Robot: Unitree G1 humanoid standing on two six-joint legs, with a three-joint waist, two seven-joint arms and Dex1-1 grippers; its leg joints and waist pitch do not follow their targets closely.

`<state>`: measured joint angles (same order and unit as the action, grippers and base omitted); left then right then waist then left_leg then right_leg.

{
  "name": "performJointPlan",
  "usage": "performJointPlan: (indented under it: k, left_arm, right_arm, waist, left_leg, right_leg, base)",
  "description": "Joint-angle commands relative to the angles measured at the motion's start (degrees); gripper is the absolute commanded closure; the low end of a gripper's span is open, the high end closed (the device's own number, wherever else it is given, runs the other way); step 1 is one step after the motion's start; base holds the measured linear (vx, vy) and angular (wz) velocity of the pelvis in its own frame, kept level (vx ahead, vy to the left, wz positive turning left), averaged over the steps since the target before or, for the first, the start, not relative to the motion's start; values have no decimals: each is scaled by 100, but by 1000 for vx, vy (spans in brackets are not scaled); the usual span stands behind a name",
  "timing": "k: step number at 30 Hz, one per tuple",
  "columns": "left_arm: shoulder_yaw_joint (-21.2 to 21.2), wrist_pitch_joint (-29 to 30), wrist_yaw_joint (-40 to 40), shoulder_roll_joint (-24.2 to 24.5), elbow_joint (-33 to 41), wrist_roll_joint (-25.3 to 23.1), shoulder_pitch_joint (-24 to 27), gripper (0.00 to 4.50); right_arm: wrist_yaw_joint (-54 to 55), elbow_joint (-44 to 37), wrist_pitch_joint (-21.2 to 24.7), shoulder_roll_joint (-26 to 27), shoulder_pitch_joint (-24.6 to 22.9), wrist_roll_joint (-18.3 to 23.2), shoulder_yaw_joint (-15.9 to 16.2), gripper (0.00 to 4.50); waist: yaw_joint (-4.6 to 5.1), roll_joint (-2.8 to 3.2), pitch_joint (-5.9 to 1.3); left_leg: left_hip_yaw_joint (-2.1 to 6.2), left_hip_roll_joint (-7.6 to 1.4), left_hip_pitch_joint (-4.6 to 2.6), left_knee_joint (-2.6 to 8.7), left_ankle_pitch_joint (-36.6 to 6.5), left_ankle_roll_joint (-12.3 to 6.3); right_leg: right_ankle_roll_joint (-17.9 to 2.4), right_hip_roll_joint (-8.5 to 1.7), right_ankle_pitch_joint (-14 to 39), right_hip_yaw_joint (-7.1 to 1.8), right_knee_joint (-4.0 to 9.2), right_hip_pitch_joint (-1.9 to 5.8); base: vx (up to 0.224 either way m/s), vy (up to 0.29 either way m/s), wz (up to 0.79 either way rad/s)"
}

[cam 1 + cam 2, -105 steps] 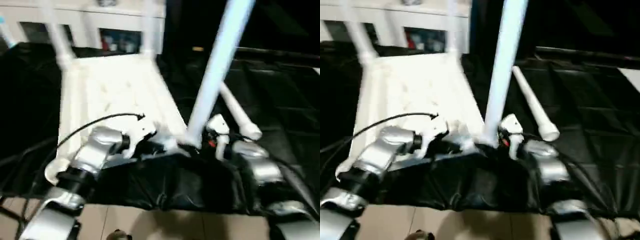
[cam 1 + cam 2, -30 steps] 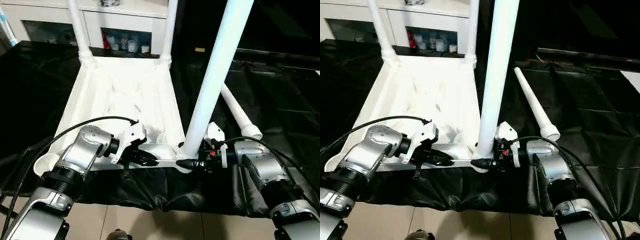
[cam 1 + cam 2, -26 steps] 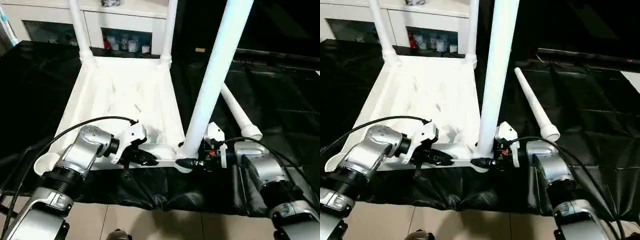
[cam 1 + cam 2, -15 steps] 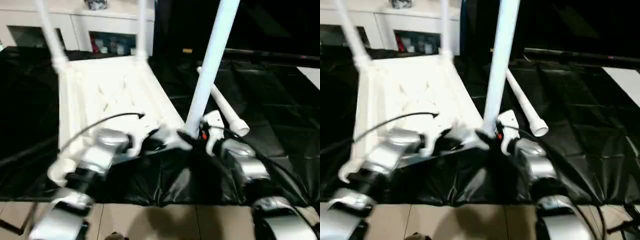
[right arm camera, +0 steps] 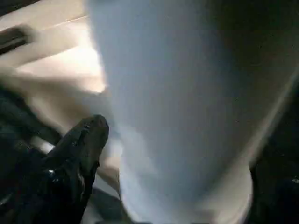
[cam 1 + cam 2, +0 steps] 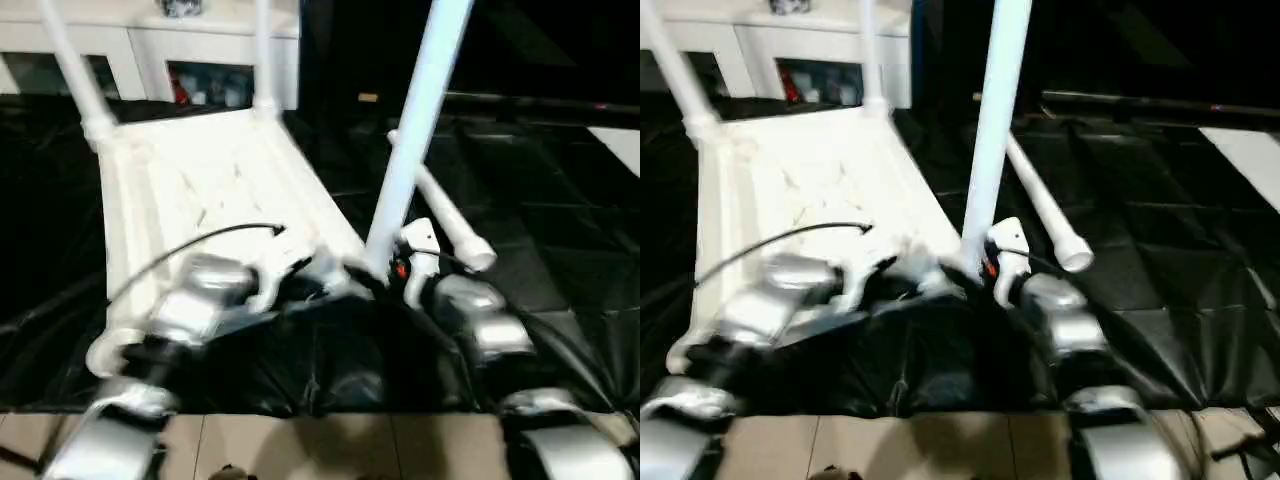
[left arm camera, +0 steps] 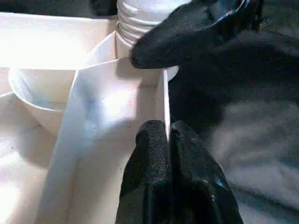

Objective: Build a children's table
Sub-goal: Rotate leg to tighten

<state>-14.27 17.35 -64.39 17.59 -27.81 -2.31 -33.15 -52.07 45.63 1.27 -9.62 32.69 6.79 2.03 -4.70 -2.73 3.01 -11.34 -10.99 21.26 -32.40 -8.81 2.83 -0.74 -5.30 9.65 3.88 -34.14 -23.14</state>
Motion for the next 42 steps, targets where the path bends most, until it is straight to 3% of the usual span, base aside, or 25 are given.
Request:
performJointPlan:
  k: [1,2,4,6,7,8,10,14,19,24,25,27,29,30,32,35,36,38,40,41,42]
  left_arm:
    - [-292,-274,-645,-119,355,330,-127,450]
    - [-303,-290,-708,-88,326,321,-141,450]
    - [-296,-356,-885,-18,205,319,-214,450]
    - [-270,-419,-1037,40,63,339,-298,450]
    - [-268,-421,-1052,48,45,343,-309,450]
    - [-274,-466,-1143,96,-50,354,-363,450]
    - [-296,-522,-1257,148,-132,357,-404,450]
    - [-312,-577,-1441,191,-258,323,-455,450]
    - [-316,-685,-1479,188,-432,284,-511,450]
    - [-169,-703,-1059,89,-507,251,-486,450]
    - [-91,-661,-857,22,-522,253,-485,450]
    - [-12,-617,-623,-56,-539,251,-491,450]
    - [145,-528,33,-240,-478,174,-465,450]
    - [227,-421,370,-344,-418,141,-440,450]
    - [315,-240,848,-506,-277,69,-388,450]
    - [387,-38,1423,-722,-79,-51,-319,450]
    - [404,80,1636,-862,75,-64,-257,450]
    - [351,184,1732,-1025,305,-42,-149,450]
    - [258,196,1703,-1097,443,-34,-71,450]
    - [217,186,1666,-1108,469,-22,-49,450]
    - [185,197,1649,-1105,481,-8,-42,450]
  right_arm:
    - [-883,-257,250,-50,-107,65,503,44]
    - [-1064,-315,276,-113,-133,84,543,44]
    - [-1645,-485,280,-338,-227,93,716,44]
    - [-2195,-615,263,-573,-304,48,914,44]
    - [-2260,-629,262,-603,-311,40,939,44]
    - [-2522,-687,287,-726,-331,-3,1040,44]
    - [-2677,-749,319,-817,-339,-58,1118,68]
    - [-2792,-828,300,-904,-345,-115,1222,87]
    - [-2764,-873,322,-842,-368,-42,1195,146]
    - [-2285,-814,205,-655,-440,-49,1037,168]
    - [-2008,-714,136,-563,-423,-51,933,172]
    - [-1677,-573,107,-461,-381,-61,820,173]
    - [-578,-91,34,-168,-202,-150,534,175]
    - [-55,143,44,-11,-107,-158,397,175]
    - [655,383,49,247,7,-145,226,176]
    - [1462,621,27,552,136,-177,82,176]
    - [1755,726,3,696,192,-217,48,176]
    - [1898,809,-90,849,245,-289,57,176]
    - [1899,858,-243,923,281,-340,80,176]
    - [1864,882,-332,932,299,-343,78,120]
    - [1804,925,-362,935,328,-301,45,120]
  waist:
    - [-8,12,-367]
    - [-91,39,-383]
    - [-135,40,-393]
    - [-197,54,-392]
    - [-223,46,-384]
    - [-236,84,-375]
    - [-287,51,-351]
    - [-302,72,-340]
    - [-310,75,-354]
    - [-317,80,-367]
    - [-312,75,-363]
    - [-278,69,-339]
    - [-225,52,-328]
    - [-174,49,-317]
    - [-65,17,-322]
    - [10,9,-325]
    - [25,20,-327]
    - [53,-14,-341]
    - [69,-6,-356]
    - [76,4,-354]
    - [79,14,-361]
  left_leg:
    - [102,-253,-99,370,-1672,-181]
    - [77,-269,-113,342,-1357,-266]
    - [68,-265,-98,321,-1118,-335]
    - [46,-275,-125,305,-1117,-374]
    - [40,-271,-128,303,-1206,-358]
    - [48,-273,-117,314,-1271,-325]
    - [64,-275,-126,343,-1562,-196]
    - [88,-284,-158,377,-1902,11]
    - [99,-286,-155,382,-1890,57]
    - [96,-282,-134,374,-1739,15]
    - [91,-287,-136,374,-1752,29]
    - [117,-268,-149,394,-2035,127]
    - [144,-268,-158,406,-2139,213]
    - [171,-250,-158,409,-2296,273]
    - [195,-243,-120,417,-2272,274]
    - [186,-230,-122,399,-2269,204]
    - [188,-244,-107,409,-2176,190]
    - [180,-243,-76,407,-2028,157]
    - [142,-241,-85,379,-1884,43]
    - [135,-234,-80,376,-1852,5]
    - [127,-231,-70,373,-1756,-54]
  right_leg:
    - [-1133,-316,1374,-255,410,215]
    - [-1265,-289,899,-244,341,229]
    - [-1396,-283,539,-227,287,257]
    - [-1442,-294,488,-232,282,241]
    - [-1449,-300,613,-234,298,238]
    - [-1439,-310,714,-238,306,242]
    - [-1283,-328,1282,-241,372,237]
    - [-1122,-348,1827,-251,425,209]
    - [-1127,-350,1749,-248,414,213]
    - [-1187,-341,1443,-243,383,233]
    - [-1192,-348,1448,-248,382,222]
    - [-1088,-364,1982,-233,439,213]
    - [-1005,-392,2311,-240,471,188]
    - [-898,-402,2687,-215,505,189]
    - [-739,-405,2930,-203,540,203]
    - [-722,-391,2909,-208,561,180]
    - [-738,-395,2805,-221,542,176]
    - [-781,-383,2587,-215,509,203]
    - [-896,-358,2140,-235,481,186]
    - [-929,-348,2044,-238,474,190]
    - [-980,-334,1832,-239,451,205]
  base:
    - [0,0,0]
    - [0,0,0]
    - [0,0,0]
    - [0,0,0]
    - [0,0,0]
    - [0,0,0]
    - [0,0,0]
    - [0,0,0]
    - [0,0,0]
    - [0,0,0]
    - [0,0,0]
    - [0,0,0]
    - [0,0,0]
    - [0,0,0]
    - [0,0,0]
    - [0,0,0]
    - [0,0,0]
    - [0,0,0]
    - [0,0,0]
    - [0,0,0]
    - [0,0,0]
